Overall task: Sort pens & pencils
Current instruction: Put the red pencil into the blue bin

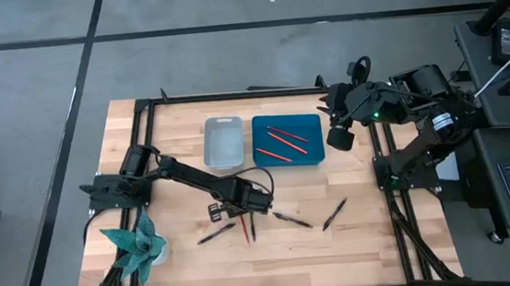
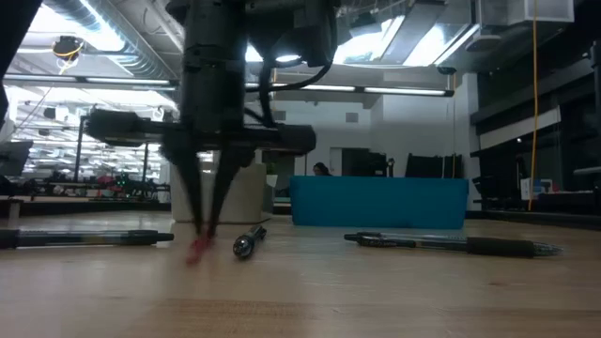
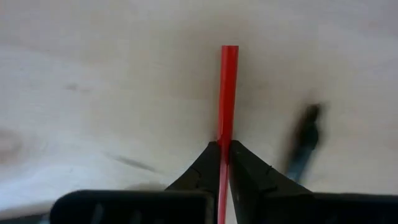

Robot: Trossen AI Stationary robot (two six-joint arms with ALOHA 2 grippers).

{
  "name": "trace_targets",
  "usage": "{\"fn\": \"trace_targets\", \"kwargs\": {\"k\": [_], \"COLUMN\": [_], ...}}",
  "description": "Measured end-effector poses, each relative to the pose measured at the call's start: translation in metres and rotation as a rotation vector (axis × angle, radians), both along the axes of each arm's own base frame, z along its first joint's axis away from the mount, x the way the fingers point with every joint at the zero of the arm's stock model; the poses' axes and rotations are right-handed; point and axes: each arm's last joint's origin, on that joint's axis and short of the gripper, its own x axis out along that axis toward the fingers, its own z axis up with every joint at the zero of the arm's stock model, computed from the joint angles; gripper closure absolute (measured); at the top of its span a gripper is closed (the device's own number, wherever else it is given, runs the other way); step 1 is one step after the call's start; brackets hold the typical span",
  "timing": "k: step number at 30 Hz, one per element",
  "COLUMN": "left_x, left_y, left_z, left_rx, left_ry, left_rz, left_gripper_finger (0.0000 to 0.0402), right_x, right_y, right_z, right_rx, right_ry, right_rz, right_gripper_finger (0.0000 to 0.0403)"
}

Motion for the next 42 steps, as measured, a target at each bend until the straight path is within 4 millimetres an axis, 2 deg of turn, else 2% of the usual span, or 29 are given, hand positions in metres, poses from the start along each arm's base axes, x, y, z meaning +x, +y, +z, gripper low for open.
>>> {"fn": "trace_targets", "kwargs": {"k": [9, 19, 24, 32, 38, 42], "left_x": [0.008, 0.009, 0.007, 0.006, 0.009, 0.011], "left_y": [0.006, 0.011, 0.012, 0.023, 0.048, 0.068], "left_z": [0.033, 0.094, 0.116, 0.122, 0.122, 0.122], "left_rx": [0.043, 0.039, 0.041, 0.047, 0.109, 0.128], "left_ry": [0.028, 0.099, 0.115, 0.137, 0.147, 0.163], "left_rz": [-0.04, -0.107, -0.136, -0.242, -0.379, -0.542], "left_gripper_finger": [0.0385, 0.0385, 0.0385, 0.0385, 0.0385, 0.0385], "right_x": [0.0, 0.0, 0.0, 0.0, 0.0, 0.0], "right_y": [0.0, 0.0, 0.0, 0.0, 0.0, 0.0], "right_z": [0.0, 0.0, 0.0, 0.0, 0.0, 0.0], "right_rx": [0.0, 0.0, 0.0, 0.0, 0.0, -0.003], "right_ry": [0.0, 0.0, 0.0, 0.0, 0.0, 0.002], "right_rz": [0.0, 0.0, 0.0, -0.001, 0.0, 0.002], "right_gripper_finger": [0.031, 0.031, 0.031, 0.031, 0.031, 0.031]}}
